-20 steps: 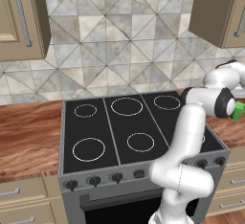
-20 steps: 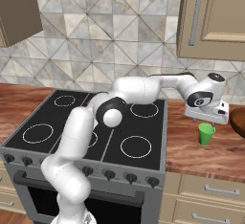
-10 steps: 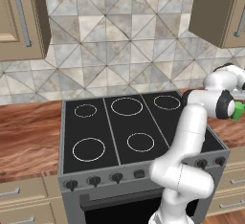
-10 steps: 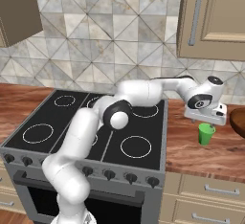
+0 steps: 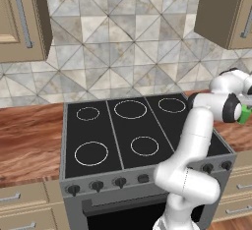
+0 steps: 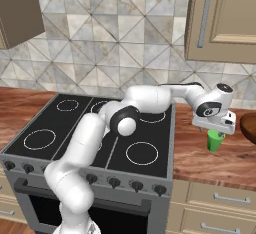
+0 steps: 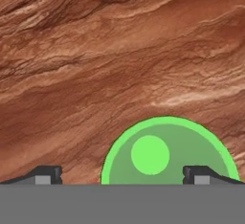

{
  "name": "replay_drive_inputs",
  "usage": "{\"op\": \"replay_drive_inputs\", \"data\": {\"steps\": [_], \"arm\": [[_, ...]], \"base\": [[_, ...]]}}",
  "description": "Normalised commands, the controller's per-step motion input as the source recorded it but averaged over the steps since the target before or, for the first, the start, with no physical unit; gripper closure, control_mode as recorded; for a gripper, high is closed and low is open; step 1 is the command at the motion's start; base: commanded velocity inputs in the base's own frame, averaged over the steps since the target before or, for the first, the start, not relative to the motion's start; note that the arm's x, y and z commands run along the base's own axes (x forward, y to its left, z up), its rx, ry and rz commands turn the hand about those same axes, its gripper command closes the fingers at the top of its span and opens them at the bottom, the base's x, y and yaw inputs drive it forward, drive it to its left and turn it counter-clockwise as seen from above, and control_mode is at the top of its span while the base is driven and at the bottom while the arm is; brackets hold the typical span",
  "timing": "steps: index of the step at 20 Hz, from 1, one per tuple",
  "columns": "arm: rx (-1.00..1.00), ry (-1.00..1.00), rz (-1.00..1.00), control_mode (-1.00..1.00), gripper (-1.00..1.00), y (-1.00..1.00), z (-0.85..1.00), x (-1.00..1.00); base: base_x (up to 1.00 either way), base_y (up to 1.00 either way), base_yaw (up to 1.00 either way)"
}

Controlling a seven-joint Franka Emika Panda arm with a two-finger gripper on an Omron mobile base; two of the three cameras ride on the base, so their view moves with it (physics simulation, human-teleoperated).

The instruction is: Pick the cup and bowl from the counter and place them on the counter next to the sink.

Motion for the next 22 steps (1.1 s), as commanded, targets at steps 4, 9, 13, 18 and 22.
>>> {"op": "replay_drive_inputs", "data": {"steps": [4,9,13,18,22], "arm": [[0.01,0.00,0.00,-1.00,-1.00,0.00,-0.25,0.00],[0.02,0.00,0.00,-1.00,-1.00,0.00,-0.23,0.00],[0.01,0.00,0.00,-1.00,-1.00,0.00,-0.07,0.00],[0.00,0.00,0.00,-1.00,1.00,0.00,0.00,0.00],[0.00,0.00,0.00,-1.00,1.00,0.00,0.00,0.00]], "base": [[0.00,0.00,0.00],[0.00,0.00,0.00],[0.00,0.00,0.00],[0.00,0.00,0.00],[0.00,0.00,0.00]]}}
